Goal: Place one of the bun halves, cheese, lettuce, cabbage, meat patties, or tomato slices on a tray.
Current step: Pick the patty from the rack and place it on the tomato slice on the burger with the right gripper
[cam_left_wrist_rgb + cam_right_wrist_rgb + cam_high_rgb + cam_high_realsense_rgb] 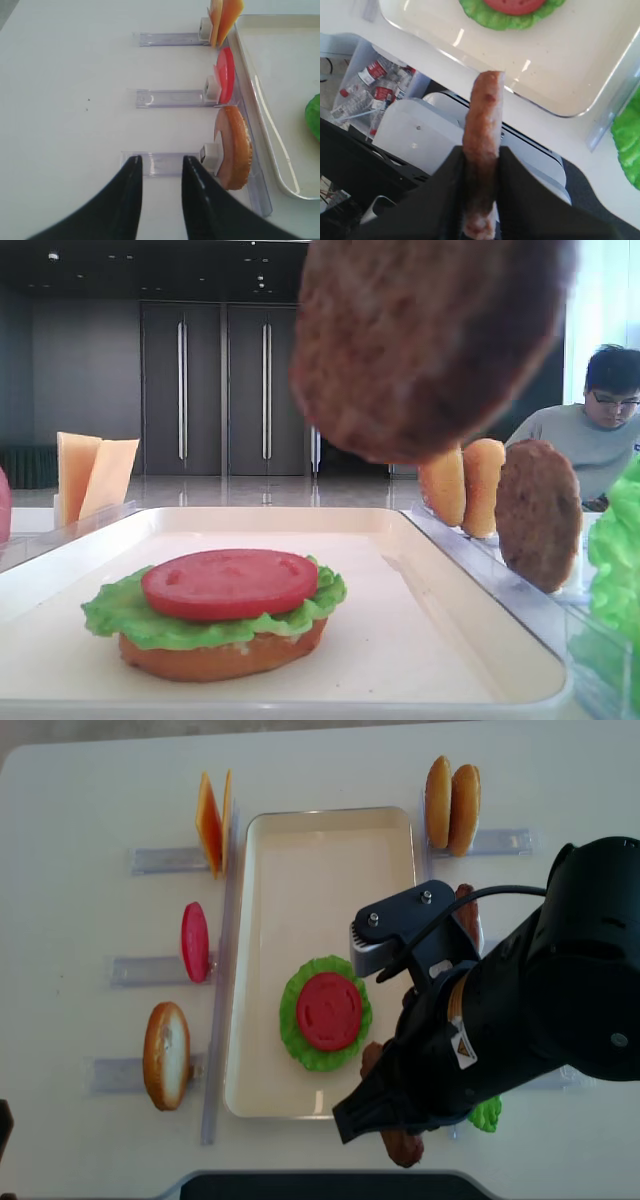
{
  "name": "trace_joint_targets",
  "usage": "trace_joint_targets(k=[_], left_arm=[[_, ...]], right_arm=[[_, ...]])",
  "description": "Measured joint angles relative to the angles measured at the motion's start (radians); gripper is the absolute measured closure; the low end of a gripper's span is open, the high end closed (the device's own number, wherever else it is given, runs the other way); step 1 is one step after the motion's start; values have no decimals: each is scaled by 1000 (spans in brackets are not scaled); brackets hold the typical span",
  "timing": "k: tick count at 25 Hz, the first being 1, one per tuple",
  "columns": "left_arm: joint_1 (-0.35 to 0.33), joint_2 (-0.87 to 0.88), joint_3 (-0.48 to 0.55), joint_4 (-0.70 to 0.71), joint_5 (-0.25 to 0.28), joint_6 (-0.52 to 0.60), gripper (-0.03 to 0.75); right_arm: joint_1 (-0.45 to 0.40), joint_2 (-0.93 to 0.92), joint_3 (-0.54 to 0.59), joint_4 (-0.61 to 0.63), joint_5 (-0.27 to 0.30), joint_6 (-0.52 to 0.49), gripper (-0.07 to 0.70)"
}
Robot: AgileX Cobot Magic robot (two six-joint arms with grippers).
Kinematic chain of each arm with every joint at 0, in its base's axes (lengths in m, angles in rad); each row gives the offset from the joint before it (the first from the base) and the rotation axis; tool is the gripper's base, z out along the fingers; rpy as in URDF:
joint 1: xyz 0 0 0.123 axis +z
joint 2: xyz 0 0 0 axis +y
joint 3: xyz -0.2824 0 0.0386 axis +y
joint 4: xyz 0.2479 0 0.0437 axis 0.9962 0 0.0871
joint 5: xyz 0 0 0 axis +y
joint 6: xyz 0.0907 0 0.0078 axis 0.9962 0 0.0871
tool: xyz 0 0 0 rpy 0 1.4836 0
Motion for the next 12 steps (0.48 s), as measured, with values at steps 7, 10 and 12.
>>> trace_joint_targets(k=[7, 10, 12], left_arm=[[0, 0, 0, 0, 0, 0, 504], [0, 0, 0, 0, 0, 0, 504], [0, 0, 0, 0, 0, 0, 504]], right_arm=[[-5, 2, 4, 124, -184, -155, 475], [-37, 26, 9, 259, -239, -304, 475], [-78, 54, 23, 396, -257, -434, 475]])
